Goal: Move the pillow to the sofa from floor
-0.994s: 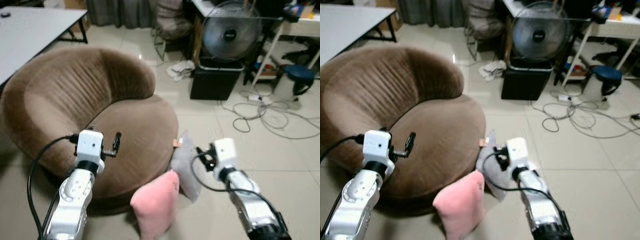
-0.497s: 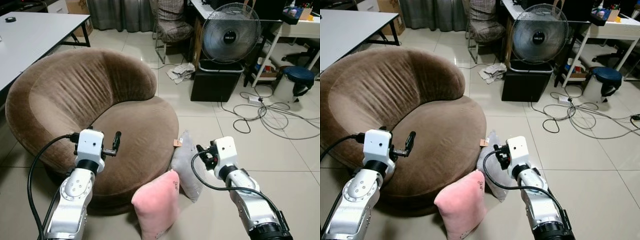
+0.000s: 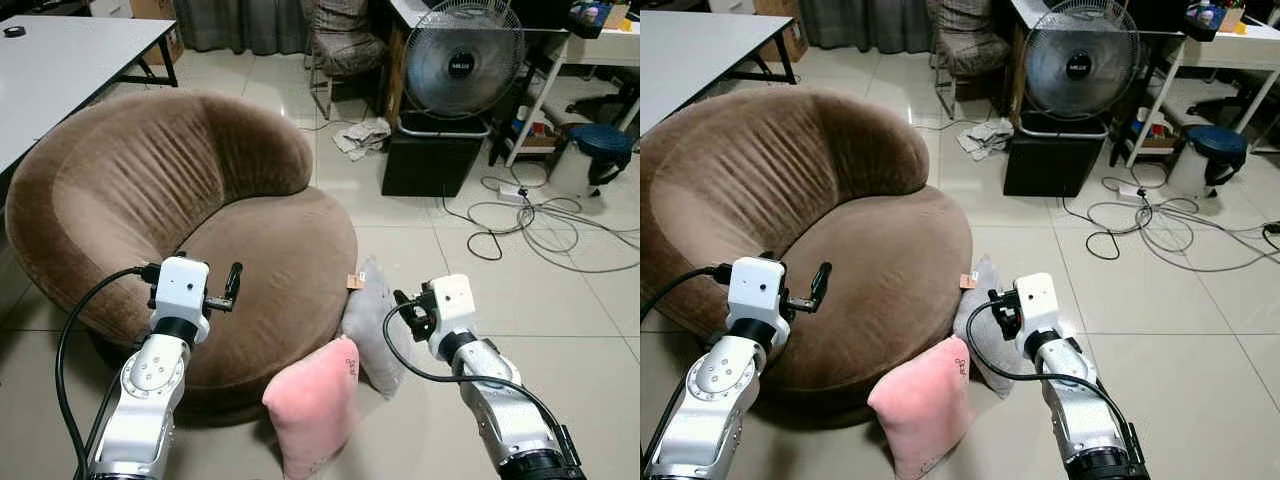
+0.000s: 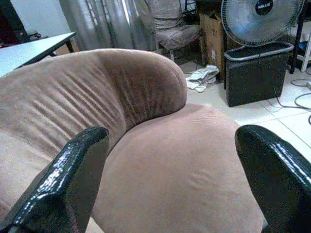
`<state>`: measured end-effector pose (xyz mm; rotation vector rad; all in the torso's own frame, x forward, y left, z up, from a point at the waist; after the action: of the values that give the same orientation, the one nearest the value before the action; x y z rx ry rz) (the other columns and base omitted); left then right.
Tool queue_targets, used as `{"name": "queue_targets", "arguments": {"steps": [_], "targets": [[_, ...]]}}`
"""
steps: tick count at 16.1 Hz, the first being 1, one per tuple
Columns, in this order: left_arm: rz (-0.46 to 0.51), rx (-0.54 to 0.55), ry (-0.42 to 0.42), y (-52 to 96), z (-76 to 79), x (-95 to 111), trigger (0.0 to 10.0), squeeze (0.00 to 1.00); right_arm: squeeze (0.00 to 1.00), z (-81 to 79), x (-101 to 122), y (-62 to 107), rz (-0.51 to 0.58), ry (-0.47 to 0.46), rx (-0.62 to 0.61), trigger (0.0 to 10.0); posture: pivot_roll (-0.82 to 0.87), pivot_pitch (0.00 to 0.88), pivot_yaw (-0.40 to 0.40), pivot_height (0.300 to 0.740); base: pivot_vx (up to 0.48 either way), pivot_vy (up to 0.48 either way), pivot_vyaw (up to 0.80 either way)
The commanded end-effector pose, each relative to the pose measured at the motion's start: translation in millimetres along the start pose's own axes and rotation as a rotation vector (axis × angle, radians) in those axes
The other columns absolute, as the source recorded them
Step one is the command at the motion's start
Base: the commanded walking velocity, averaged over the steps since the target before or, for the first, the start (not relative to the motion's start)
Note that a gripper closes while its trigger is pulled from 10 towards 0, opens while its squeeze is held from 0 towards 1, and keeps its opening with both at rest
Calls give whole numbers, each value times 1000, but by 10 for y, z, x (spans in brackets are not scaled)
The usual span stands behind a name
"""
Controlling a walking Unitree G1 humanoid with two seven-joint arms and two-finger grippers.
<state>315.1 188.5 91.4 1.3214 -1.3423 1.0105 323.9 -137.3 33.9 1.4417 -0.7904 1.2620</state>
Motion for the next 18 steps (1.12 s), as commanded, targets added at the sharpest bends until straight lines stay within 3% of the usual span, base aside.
{"name": "queue_targets", "arguments": {"steps": [1,9,18], "targets": [[-11,-5,-8,-17,0,-16,10000,0,0,21,47,6,8,-6,-11,10000,91,0,0,740,0,0,0],[-15,-12,-11,-15,15,-24,10000,0,0,14,63,18,7,-9,-14,10000,88,0,3,736,0,0,0],[-18,-13,-9,-14,17,-34,10000,0,0,6,79,21,3,-7,-15,10000,89,0,2,659,0,0,0]]}}
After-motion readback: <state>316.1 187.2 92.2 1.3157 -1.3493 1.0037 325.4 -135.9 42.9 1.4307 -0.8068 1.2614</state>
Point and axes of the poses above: a point about 5 cm out from each wrist's last joint towards the gripper, its own y axis pointing back from the gripper into the wrist, its own x axis along the axis of the wrist's last joint, z = x × y, the point moved 5 cm from there along -y, pointing out of the wrist towards the gripper, and after that the axes turned 2 degrees about y, right-handed, at the moved point
